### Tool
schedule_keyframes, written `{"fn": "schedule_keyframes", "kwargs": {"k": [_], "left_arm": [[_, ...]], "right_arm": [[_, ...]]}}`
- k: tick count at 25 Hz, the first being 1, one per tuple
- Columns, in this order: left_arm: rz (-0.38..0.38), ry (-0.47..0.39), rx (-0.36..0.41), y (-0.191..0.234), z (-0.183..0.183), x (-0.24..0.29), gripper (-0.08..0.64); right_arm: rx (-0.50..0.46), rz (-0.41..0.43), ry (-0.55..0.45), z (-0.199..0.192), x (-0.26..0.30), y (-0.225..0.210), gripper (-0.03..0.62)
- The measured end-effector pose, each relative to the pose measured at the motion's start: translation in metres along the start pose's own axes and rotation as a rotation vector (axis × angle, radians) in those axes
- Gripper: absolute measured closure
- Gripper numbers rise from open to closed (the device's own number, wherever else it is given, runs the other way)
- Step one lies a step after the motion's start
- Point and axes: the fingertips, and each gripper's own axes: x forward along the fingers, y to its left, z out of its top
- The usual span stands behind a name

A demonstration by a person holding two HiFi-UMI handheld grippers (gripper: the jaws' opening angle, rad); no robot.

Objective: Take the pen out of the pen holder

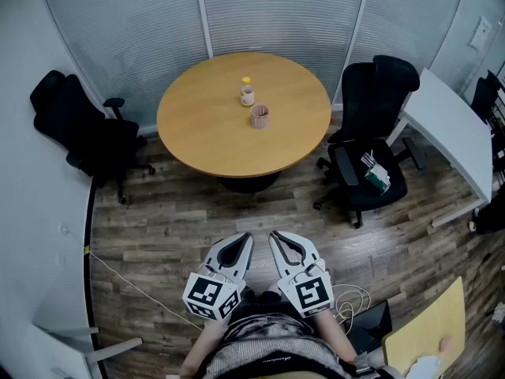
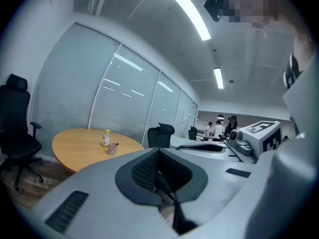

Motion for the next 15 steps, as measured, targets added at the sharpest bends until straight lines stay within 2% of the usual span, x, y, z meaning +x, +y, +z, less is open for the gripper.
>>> {"fn": "schedule_keyframes", "kwargs": {"k": [7, 11, 15], "left_arm": [[-0.004, 0.0, 0.003, -0.018, -0.003, 0.011, 0.555], [0.016, 0.011, -0.009, -0.012, -0.008, 0.012, 0.555], [0.006, 0.013, -0.029, -0.001, -0.009, 0.02, 0.555]], "right_arm": [[0.042, -0.018, -0.029, -0.002, -0.011, -0.016, 0.563], [0.044, 0.015, -0.037, -0.007, -0.008, -0.02, 0.563], [0.029, 0.015, -0.014, -0.013, 0.004, -0.023, 0.563]]}}
